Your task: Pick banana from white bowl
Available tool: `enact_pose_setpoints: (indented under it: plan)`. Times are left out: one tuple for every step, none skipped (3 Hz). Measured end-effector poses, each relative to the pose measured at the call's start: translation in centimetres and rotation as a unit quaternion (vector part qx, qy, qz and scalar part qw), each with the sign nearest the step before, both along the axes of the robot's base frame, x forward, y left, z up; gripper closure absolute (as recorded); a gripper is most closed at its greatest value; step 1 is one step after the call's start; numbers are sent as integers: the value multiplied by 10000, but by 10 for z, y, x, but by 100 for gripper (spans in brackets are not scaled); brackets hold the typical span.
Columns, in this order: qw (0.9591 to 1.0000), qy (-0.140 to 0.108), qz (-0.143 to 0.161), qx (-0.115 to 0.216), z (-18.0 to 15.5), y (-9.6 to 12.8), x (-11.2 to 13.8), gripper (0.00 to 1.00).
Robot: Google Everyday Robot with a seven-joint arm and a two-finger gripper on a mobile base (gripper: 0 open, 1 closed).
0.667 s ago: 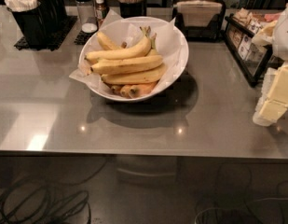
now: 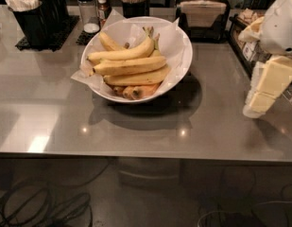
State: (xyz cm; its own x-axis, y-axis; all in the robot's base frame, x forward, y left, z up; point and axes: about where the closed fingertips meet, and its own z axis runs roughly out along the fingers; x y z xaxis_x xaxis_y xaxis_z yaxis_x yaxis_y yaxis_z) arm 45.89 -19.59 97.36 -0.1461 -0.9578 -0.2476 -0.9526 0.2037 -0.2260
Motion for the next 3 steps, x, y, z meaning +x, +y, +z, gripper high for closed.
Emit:
enact_pose_setpoints:
  plan:
    - [9940,144,1014,395,-3,60,32,0]
    - [9782,354,1872,821,-8,122,50,0]
    - [9781,291,1874,860,-7,127,54,0]
